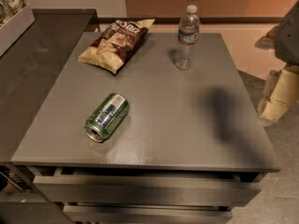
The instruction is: Place green can upright
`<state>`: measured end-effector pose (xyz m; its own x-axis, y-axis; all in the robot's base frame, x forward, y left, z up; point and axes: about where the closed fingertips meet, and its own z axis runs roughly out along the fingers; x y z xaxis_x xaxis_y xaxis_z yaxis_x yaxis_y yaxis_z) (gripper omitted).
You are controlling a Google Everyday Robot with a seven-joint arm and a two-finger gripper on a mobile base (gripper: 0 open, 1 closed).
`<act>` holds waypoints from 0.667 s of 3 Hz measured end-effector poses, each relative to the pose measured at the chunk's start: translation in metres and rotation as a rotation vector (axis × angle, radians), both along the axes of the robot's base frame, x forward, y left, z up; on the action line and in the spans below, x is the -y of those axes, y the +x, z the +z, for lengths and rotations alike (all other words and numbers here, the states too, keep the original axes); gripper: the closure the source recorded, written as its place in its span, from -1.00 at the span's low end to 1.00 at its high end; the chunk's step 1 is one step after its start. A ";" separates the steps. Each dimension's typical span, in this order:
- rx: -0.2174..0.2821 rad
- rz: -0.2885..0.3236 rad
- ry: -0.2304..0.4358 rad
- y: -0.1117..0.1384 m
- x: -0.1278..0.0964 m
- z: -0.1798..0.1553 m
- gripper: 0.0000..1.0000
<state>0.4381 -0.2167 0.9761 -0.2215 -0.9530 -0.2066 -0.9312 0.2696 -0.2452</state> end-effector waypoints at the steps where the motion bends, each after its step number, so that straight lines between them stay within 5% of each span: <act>1: 0.000 0.000 0.000 0.000 0.000 0.000 -1.00; 2: 0.029 0.070 -0.011 0.005 -0.015 0.000 -1.00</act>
Offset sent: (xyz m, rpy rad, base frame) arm 0.0114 0.0348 -0.0047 -0.0282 -0.0502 0.1770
